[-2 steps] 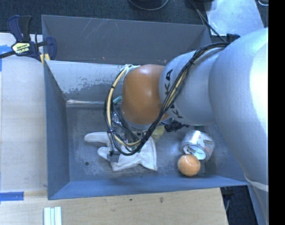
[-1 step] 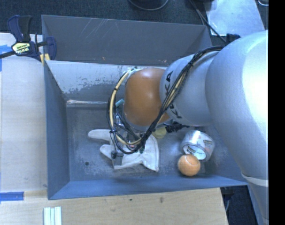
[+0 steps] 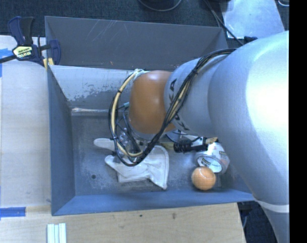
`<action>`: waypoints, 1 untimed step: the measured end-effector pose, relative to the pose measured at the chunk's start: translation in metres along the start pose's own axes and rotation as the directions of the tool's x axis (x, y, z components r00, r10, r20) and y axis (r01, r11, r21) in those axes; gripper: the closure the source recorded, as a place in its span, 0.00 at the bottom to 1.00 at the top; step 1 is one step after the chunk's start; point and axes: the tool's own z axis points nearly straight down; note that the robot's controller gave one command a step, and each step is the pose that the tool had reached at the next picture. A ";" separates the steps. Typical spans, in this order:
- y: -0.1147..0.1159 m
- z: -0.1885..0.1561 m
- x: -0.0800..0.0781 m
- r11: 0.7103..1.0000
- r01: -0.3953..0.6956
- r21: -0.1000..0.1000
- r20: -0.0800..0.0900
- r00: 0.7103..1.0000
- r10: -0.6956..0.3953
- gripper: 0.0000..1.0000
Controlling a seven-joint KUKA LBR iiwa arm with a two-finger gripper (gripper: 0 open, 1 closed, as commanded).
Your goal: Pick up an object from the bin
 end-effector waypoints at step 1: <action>0.000 0.000 0.000 1.000 -0.001 0.000 0.000 1.000 0.001 1.00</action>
Offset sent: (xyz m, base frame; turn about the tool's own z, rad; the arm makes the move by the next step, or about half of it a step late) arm 0.0000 0.0000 0.0000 0.0000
